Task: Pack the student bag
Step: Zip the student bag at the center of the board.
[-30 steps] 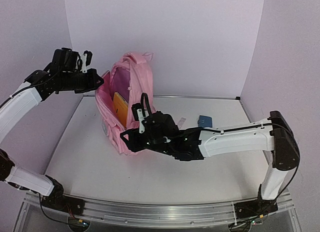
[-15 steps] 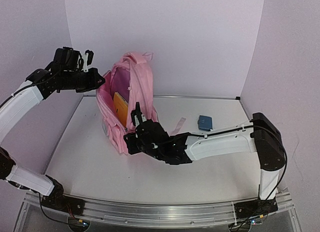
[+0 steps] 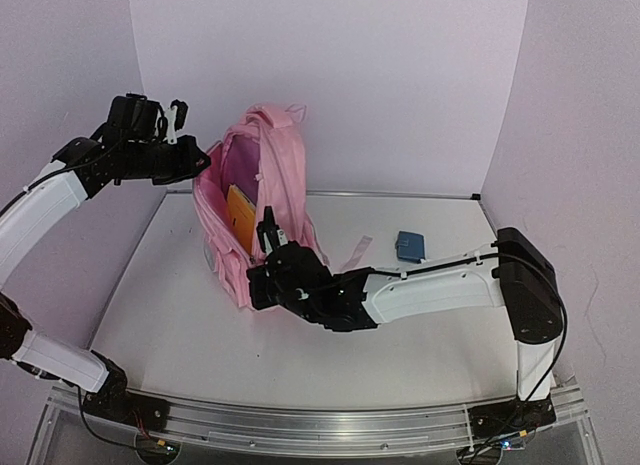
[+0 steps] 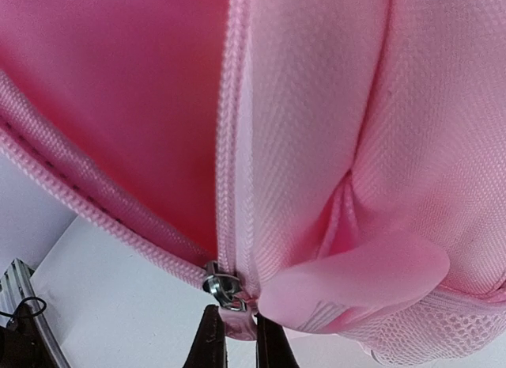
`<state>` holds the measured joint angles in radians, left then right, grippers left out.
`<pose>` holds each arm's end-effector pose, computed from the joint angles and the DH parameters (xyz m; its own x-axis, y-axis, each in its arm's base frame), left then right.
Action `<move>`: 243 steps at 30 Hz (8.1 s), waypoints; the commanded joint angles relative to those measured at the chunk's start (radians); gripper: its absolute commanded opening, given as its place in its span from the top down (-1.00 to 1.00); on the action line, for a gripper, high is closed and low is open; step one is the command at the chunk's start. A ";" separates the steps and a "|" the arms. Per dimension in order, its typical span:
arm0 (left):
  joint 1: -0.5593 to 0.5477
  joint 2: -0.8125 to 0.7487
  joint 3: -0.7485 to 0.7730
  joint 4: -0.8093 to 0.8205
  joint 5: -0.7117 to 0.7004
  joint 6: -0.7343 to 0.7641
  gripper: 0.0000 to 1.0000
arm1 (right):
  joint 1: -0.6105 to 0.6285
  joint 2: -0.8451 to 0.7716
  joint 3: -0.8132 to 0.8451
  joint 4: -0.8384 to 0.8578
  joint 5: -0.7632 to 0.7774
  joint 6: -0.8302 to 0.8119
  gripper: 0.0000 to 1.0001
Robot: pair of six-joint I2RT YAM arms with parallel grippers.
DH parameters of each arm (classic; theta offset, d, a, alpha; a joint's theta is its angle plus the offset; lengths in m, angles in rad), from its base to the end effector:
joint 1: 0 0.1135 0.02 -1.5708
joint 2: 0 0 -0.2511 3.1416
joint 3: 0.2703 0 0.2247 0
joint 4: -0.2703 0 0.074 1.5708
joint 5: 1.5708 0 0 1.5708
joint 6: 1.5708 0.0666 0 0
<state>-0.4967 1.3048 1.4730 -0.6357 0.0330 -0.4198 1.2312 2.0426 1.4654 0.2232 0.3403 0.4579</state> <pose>0.2477 -0.1368 0.3878 -0.5665 -0.1563 -0.8091 0.2971 0.8771 -0.3774 0.1797 0.4420 0.2219 -0.4504 -0.0239 -0.8925 -0.6527 0.6909 0.3109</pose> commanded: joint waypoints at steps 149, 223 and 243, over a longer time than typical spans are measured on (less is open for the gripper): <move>-0.243 -0.034 -0.269 0.360 0.241 -0.431 0.35 | -0.130 -0.525 -0.150 -0.232 0.147 0.062 -0.14; 0.134 -0.031 -0.094 0.632 0.264 -0.529 1.00 | -0.022 -0.158 -0.098 0.094 0.288 -0.130 1.00; 0.445 0.087 -0.098 0.599 0.517 -0.575 1.00 | -0.023 -0.254 -0.179 0.095 0.305 -0.119 1.00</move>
<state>-0.1378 1.3675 1.3216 -0.1486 0.5789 -0.9788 1.2098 1.8588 1.3247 0.3808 0.5872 0.3309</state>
